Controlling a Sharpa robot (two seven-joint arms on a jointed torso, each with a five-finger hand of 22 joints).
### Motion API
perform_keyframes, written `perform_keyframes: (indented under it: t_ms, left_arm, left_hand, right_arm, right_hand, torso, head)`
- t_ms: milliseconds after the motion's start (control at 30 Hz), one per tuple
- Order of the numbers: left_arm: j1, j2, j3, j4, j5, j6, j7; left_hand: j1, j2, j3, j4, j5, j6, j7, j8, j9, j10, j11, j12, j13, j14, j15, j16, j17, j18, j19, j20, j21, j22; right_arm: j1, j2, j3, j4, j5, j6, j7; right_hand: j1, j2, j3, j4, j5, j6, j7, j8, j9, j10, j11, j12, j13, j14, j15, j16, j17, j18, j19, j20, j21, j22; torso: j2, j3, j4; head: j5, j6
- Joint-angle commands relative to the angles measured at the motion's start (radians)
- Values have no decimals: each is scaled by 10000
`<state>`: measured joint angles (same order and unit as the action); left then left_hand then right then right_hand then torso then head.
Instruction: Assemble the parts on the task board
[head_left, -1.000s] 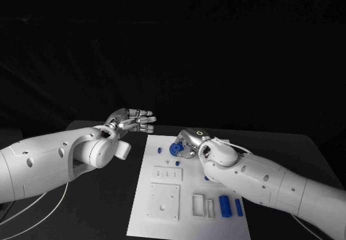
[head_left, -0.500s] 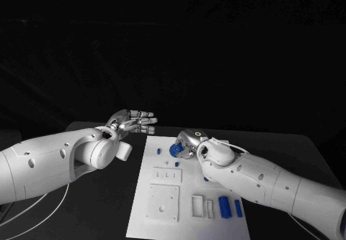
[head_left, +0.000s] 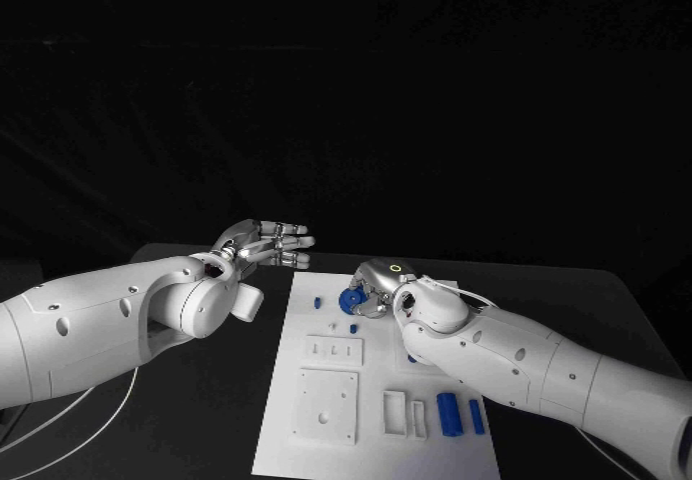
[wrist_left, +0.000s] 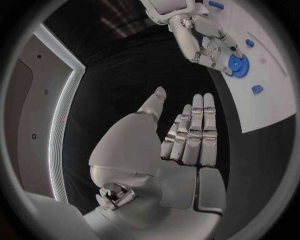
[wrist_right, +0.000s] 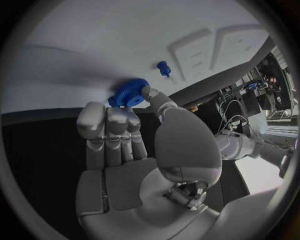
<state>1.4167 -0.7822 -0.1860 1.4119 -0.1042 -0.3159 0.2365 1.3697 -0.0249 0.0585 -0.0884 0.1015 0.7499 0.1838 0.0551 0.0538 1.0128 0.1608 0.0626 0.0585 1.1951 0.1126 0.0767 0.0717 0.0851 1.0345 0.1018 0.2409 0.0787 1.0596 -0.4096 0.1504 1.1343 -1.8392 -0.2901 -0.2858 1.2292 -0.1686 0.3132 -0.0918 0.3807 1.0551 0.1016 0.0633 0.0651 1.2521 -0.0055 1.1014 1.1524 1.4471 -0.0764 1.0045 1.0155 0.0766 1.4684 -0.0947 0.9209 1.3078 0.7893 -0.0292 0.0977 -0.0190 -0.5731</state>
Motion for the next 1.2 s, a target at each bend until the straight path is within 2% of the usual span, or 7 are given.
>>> perform_keyframes:
  t_ms: [33,233,333,700,900,1033,1200]
  left_arm:
    - [24,13,7,14,-44,163,11]
    - [24,9,7,21,-54,197,-10]
    - [24,8,7,21,-56,213,-19]
    - [24,-14,9,30,-184,345,-65]
    - [22,-60,8,69,-257,385,30]
    - [22,-103,7,81,-309,379,81]
    - [22,-135,6,61,-337,358,238]
  left_hand:
    - [14,70,-12,-27,61,-56,8,-22,-12,-74,10,-10,0,-38,51,-27,-4,29,-56,16,29,-4]
    - [39,75,2,-27,86,-76,8,-25,-13,-84,12,-10,0,-43,51,-27,-4,29,-60,17,30,-5]
    - [38,82,3,-32,91,-90,10,-25,-14,-97,17,-11,0,-53,56,-30,-6,29,-66,20,29,-6]
    - [62,112,9,-87,124,-138,16,-28,-17,-112,21,-9,0,-58,56,-29,-6,34,-76,20,35,-2]
    - [63,158,18,-113,147,-132,15,-28,-17,-117,19,-8,1,-61,54,-29,-6,36,-82,18,42,1]
    - [63,158,18,-113,147,-132,15,-28,-17,-117,19,-8,1,-61,54,-29,-6,36,-82,18,42,1]
    - [40,223,-13,-191,156,-91,11,-25,-14,-95,14,-7,1,-57,51,-28,-7,34,-91,13,66,10]
  right_arm:
    - [-29,-7,-21,-24,122,295,42]
    - [-29,-63,-24,16,441,608,96]
    - [-29,-151,-35,109,508,636,91]
    - [-74,-526,-46,485,598,-321,-142]
    - [-160,-990,2,991,592,-2010,-146]
    - [-200,-1466,228,1380,850,-2917,7]
    - [-264,-2142,801,1750,1555,-2986,260]
  right_hand:
    - [-7,17,-479,273,-65,-109,0,-11,-19,-53,24,-55,-17,-11,17,-48,-17,95,293,27,-60,1124]
    - [-1170,-8,-284,1944,-1635,-130,-29,-6,-13,-76,39,-64,-63,0,42,22,49,91,309,43,-39,1136]
    - [-950,-88,-1033,2644,-1642,-168,-25,-4,-11,-81,54,-60,-83,5,45,68,91,91,306,49,14,1147]
    - [-703,-155,-780,2415,-1987,-29,-52,-4,-6,-7,28,1,-53,12,36,174,160,85,310,35,109,1155]
    - [-399,-312,-553,2045,-1520,38,-59,-14,-4,46,13,42,-27,18,22,182,152,83,320,22,142,1159]
    - [-210,-366,-384,1667,-1372,106,-67,-6,0,76,-4,50,-13,16,13,199,152,76,324,14,186,1166]
    - [-18,-401,-440,1410,-1390,218,-70,-6,4,166,-1,175,106,23,13,246,179,67,326,12,261,1181]
  torso:
    - [-5,5,-10]
    - [-1,-1,-2]
    - [8,1,-4]
    - [-8,11,-4]
    - [-2,36,-24]
    - [-16,30,-86]
    - [-45,35,-189]
  head:
    - [3,7]
    - [-10,-9]
    - [-12,-57]
    - [-12,9]
    - [-9,34]
    - [-13,73]
    - [-18,103]
